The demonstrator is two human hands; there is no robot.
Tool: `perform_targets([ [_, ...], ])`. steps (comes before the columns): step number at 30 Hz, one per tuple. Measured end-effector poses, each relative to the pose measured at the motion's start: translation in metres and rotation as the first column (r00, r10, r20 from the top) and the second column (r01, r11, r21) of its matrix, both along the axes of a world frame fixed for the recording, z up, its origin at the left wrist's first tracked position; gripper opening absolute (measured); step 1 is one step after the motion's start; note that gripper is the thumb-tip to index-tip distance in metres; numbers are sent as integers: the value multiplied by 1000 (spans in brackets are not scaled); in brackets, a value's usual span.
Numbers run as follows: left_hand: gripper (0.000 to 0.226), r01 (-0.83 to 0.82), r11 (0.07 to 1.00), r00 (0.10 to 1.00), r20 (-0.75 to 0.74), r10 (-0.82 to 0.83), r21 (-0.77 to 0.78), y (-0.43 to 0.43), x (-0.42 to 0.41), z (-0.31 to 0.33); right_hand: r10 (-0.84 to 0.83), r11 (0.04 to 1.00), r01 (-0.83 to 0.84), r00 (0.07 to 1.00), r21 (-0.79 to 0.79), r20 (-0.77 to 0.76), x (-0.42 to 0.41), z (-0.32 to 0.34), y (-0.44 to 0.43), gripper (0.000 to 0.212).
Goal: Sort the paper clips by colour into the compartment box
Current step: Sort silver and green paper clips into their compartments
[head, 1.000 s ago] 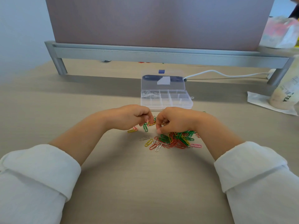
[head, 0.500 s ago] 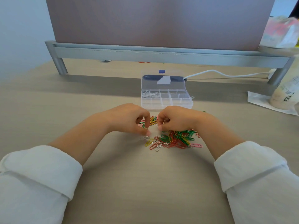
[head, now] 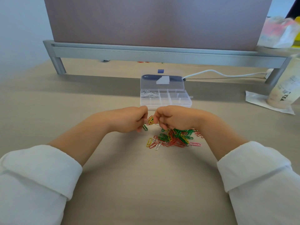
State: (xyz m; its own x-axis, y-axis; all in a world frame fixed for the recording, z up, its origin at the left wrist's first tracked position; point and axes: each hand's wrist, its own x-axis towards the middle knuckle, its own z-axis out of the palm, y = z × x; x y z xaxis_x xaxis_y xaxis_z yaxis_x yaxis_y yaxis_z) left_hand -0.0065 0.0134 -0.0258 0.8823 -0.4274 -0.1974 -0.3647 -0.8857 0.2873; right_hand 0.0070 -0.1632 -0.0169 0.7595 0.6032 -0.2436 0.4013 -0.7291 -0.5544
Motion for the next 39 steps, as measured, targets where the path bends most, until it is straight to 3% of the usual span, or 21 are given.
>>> perform_targets([
  [4,14,10,995,1000,-13,-11,-101,-1,-1,1,-30,999,29,999,-13,-23,-5,2,-4,34],
  [9,26,17,997,997,-74,-23,-79,-4,-2,2,24,988,-14,997,-151,67,-13,2,-9,19],
  [16,30,-34,970,997,-81,15,-242,-12,-11,1,-20,983,46,989,-178,145,-10,1,-11,18],
  [21,7,181,973,977,136,-162,-140,-9,-13,-2,-75,988,96,983,-124,168,-8,2,-14,19],
  [26,13,262,965,943,207,-261,22,-9,-12,0,-61,994,78,981,-82,184,-9,5,-15,9],
  [35,13,194,967,970,112,-213,166,-7,-9,0,-6,978,45,982,-203,189,-7,3,-14,7],
  [39,10,148,979,987,47,-156,142,-10,-11,-4,-3,976,46,980,-212,198,-7,2,-14,7],
])
